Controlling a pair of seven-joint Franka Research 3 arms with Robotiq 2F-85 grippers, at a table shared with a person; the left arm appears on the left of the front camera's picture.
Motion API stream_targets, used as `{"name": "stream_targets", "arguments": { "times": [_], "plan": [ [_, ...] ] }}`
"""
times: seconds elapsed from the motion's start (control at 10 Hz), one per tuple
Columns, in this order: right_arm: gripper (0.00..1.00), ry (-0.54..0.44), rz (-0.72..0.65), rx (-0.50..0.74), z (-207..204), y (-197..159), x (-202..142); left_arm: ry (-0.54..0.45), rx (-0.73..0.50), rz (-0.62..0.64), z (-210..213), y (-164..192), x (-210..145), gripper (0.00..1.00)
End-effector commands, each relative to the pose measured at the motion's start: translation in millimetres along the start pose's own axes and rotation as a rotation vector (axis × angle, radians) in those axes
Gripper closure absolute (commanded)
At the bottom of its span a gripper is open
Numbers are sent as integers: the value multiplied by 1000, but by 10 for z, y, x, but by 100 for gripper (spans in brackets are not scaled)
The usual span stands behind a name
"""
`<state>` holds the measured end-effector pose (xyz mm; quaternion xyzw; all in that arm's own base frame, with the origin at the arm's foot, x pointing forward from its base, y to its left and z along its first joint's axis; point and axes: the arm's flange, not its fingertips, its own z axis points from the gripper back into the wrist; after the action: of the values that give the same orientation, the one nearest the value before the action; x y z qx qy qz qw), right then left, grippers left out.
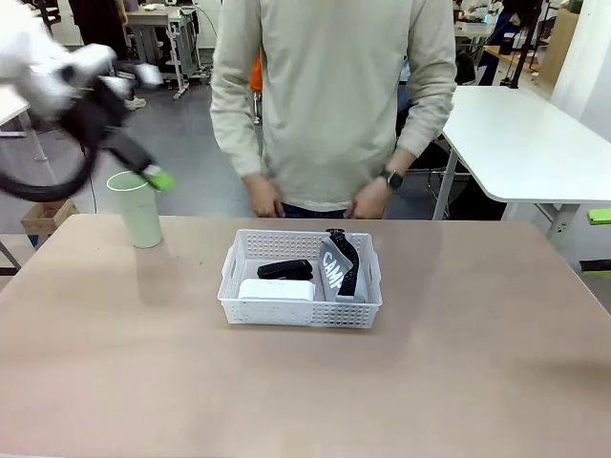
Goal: Efficiently arrange items inside the basket to fit them all.
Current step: Pick up the Stapler and place it inside the Organizing basket.
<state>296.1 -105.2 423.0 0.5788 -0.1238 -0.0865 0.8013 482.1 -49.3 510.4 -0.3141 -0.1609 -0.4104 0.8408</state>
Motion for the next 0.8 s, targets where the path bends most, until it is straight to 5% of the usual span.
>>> {"name": "stream_targets", "arguments": {
  "times": [0.0,0.2,0.5,0.6,0.7],
  "plan": [
    [0,-6,-16,16,9,57,5,-260,16,483,450,-52,-590,0],
    [0,-6,-16,16,9,57,5,-466,-56,763,953,-45,-1308,0],
    [0,-6,-16,16,9,57,5,-918,-138,832,1277,-68,-2422,0],
    [0,-6,-16,16,9,57,5,-420,-104,694,1271,12,-1950,0],
    [0,-6,-16,16,9,57,5,-420,-104,694,1271,12,-1950,0]
  ]
}}
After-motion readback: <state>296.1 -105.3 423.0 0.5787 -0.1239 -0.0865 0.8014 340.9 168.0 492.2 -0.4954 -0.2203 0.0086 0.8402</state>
